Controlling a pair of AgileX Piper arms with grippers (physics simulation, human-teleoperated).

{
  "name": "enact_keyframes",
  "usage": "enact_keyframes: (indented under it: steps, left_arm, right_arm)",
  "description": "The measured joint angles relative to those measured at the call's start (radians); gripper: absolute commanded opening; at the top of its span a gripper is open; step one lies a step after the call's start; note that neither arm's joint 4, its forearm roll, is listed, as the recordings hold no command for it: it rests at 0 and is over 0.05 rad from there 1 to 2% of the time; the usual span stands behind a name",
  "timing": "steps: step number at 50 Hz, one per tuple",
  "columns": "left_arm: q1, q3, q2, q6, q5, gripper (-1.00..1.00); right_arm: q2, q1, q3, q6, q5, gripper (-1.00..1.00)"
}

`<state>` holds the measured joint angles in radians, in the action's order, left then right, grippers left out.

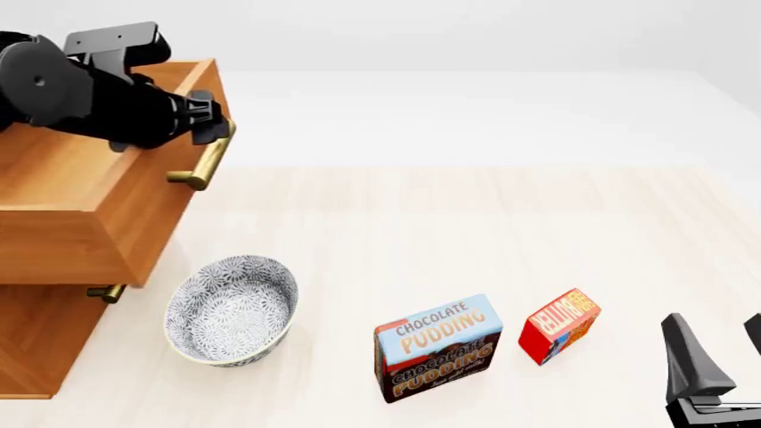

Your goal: Put the butter at the back in the top drawer of the cabinet and close it.

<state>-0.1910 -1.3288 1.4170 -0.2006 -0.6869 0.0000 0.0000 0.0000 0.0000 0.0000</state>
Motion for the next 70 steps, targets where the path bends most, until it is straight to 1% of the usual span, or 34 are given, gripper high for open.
enact_keyframes:
  steps: [50, 70]
  left_arm:
    - [-0.089, -0.035, 0.035, -0.011, 0.001, 1.0]
    - [-0.098, -0.04, 0.038, -0.017, -0.008, 1.0]
  right_arm:
    - [0.0, 0.0, 0.0, 0.0, 0.0, 1.0]
    - [0.0, 0.0, 0.0, 0.0, 0.0, 1.0]
